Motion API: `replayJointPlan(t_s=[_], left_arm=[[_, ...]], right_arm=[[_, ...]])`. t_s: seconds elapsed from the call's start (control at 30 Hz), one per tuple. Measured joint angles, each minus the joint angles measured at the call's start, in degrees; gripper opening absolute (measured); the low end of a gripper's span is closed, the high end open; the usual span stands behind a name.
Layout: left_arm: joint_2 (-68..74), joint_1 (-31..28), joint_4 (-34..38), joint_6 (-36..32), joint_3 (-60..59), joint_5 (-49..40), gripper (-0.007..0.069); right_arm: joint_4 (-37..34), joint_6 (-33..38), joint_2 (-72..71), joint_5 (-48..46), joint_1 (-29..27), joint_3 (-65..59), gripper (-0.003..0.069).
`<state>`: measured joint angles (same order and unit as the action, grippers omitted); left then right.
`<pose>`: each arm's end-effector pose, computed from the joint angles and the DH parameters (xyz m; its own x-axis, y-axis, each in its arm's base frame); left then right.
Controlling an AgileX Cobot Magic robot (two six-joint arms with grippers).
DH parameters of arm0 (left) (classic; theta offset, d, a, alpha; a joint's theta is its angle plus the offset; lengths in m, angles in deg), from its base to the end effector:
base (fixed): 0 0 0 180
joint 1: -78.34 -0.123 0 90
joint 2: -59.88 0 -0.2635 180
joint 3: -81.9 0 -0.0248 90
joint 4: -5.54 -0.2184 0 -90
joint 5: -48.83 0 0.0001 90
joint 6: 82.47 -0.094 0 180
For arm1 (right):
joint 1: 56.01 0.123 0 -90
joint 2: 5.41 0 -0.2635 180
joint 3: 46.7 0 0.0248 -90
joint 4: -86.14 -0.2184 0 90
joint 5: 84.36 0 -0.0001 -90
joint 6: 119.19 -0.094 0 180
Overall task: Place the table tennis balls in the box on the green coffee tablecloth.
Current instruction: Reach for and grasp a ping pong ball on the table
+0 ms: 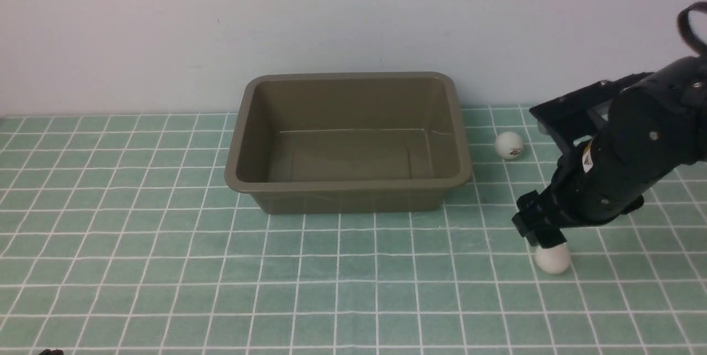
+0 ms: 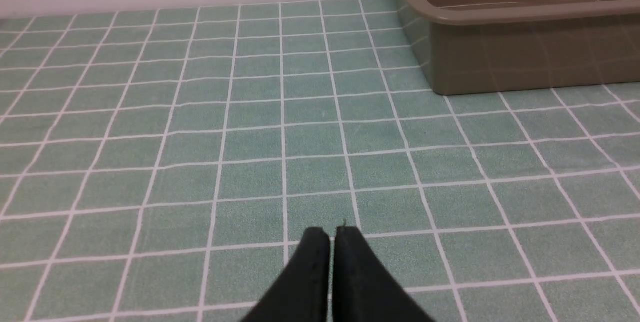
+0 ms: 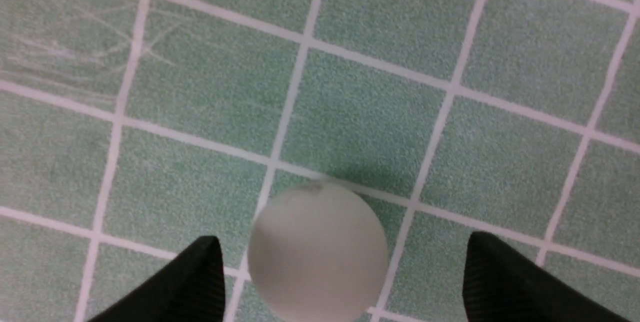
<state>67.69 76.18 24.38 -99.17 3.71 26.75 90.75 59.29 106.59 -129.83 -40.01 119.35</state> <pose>0.0447 -0.0098 0.1714 -0.2933 -0.0257 -0.9557 0.0743 0.9960 -0.0496 0.2938 0.0786 0.1664 -0.9418 -0.3012 -0.1490 -0.2952 0.9535 -0.0611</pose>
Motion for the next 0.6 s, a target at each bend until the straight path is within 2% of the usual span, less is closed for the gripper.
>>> replayJointPlan(t_s=[0.27, 0.4, 0.5, 0.6], left_arm=[[0.0, 0.0, 0.0, 0.0, 0.0, 0.0, -0.0004], [0.0, 0.0, 0.0, 0.0, 0.0, 0.0, -0.0004], [0.0, 0.0, 0.0, 0.0, 0.0, 0.0, -0.0004], [0.0, 0.0, 0.0, 0.0, 0.0, 0.0, -0.0004]], right_arm=[[-1.6, 1.0, 2.5, 1.6, -0.1, 0.3, 0.0581], [-1.6, 1.0, 3.8, 1.9, -0.1, 0.3, 0.0554], [-1.6, 1.0, 3.9, 2.2, -0.1, 0.3, 0.0486], [-1.6, 1.0, 3.9, 2.2, -0.1, 0.3, 0.0388]])
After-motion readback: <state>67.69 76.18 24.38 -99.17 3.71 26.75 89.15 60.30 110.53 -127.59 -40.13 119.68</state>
